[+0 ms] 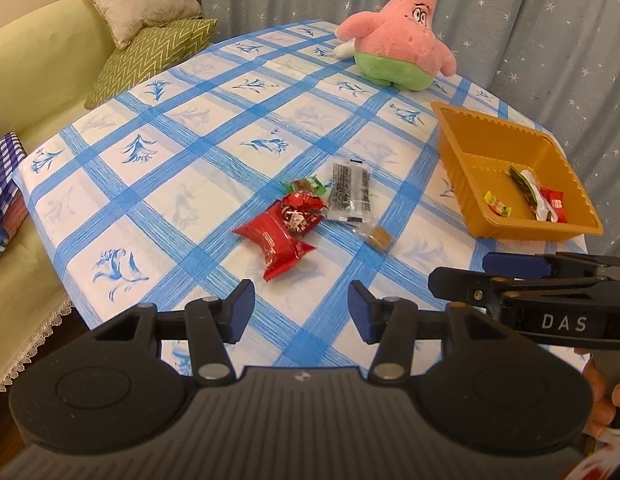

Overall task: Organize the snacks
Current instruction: 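Withdraw both tools from the tray toward the remaining snacks, then grasp the red wrapped candy with the left gripper while the right grasps the small clear packet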

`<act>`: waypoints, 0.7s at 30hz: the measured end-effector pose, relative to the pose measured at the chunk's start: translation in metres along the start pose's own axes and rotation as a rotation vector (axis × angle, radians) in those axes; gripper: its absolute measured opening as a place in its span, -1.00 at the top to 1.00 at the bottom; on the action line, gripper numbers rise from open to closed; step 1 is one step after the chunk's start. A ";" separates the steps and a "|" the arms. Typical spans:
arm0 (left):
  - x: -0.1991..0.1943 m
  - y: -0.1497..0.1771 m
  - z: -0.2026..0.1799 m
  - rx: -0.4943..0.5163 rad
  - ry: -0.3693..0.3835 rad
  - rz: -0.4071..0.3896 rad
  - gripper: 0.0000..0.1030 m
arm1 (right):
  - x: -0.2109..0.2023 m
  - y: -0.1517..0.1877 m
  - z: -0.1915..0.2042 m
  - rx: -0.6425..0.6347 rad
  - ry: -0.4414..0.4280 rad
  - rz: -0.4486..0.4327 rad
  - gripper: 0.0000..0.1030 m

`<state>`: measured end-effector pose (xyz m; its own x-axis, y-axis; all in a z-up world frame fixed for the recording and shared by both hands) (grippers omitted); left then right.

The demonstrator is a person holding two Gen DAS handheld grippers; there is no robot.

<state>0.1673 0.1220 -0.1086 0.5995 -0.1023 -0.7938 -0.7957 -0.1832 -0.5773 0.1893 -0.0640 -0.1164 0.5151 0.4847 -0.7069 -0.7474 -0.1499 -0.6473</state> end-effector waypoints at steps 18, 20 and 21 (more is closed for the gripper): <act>0.050 -0.033 0.013 -0.036 -0.001 0.000 0.14 | 0.039 -0.020 -0.011 0.025 0.035 0.002 -0.43; 0.057 -0.035 0.014 -0.043 -0.005 0.005 0.18 | 0.042 -0.021 -0.013 0.029 0.037 0.005 -0.43; 0.060 -0.037 0.015 -0.048 -0.008 0.008 0.19 | 0.043 -0.022 -0.014 0.031 0.036 0.006 -0.43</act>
<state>0.2310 0.1376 -0.1379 0.5926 -0.0964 -0.7997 -0.7950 -0.2295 -0.5614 0.2336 -0.0517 -0.1367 0.5249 0.4521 -0.7212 -0.7629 -0.1259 -0.6342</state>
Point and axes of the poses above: each gripper's, at about its wrist camera, not at the fingertips, and x roughly the way its jaws point, z to its left, y to its underside, the point moved 3 cm from there along x, roughly the way its jaws point, and after that the axes turned 7 degrees about -x, right-handed, at the moved point
